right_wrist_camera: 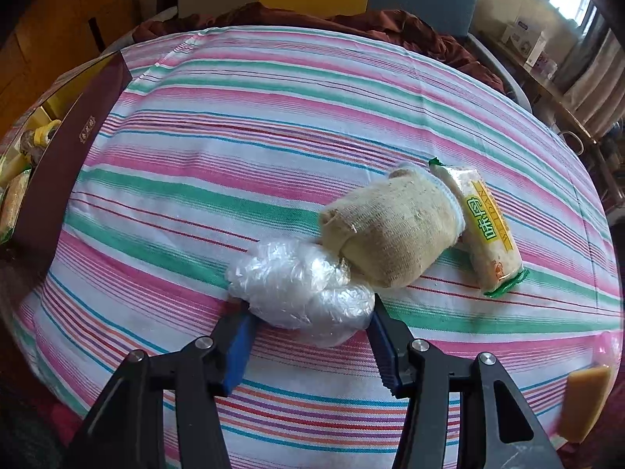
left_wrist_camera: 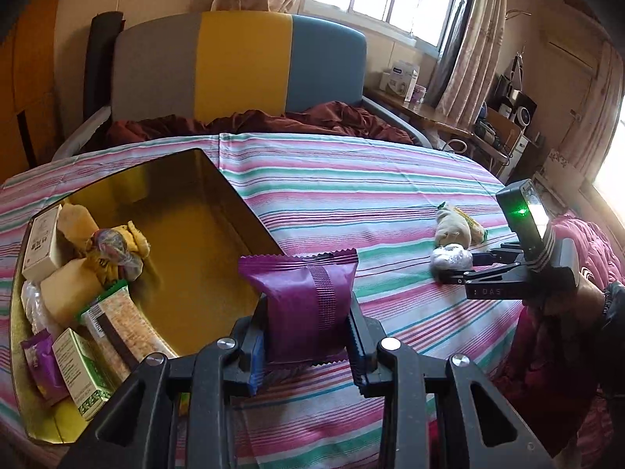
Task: Organize objects
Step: 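Lift the purple packet toward the tin with the left gripper while the right gripper holds the bundle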
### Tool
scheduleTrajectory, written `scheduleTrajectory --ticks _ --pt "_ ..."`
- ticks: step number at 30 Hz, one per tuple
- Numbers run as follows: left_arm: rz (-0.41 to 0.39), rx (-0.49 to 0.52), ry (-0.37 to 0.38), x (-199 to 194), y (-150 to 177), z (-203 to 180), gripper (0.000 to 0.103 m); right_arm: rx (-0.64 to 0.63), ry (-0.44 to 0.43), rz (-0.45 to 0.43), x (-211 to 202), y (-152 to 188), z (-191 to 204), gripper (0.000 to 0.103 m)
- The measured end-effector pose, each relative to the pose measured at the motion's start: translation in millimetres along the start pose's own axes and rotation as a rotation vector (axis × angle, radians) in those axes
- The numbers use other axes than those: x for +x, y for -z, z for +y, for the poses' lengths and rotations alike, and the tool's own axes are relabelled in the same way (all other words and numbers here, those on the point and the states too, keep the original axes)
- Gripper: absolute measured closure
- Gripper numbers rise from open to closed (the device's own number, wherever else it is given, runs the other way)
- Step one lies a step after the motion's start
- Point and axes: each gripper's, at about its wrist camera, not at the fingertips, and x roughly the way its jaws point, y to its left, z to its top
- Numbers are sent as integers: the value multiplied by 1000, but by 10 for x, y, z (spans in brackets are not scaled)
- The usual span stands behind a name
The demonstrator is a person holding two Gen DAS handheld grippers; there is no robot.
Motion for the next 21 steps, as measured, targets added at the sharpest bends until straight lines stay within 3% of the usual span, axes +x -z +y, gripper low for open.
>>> scheduleTrajectory --ticks 9,15,19,21 --pt "-29 -45 -30 -176 42 280 69 -14 10 -3 2 -15 38 49" --pt "-74 -226 -110 -472 77 984 69 -25 18 -6 2 -18 49 49" --pt "-64 -367 -140 -573 217 1440 70 -33 27 -7 3 -22 62 49" --pt "-51 -390 -132 -557 275 1508 70 -34 27 -7 5 -25 64 49"
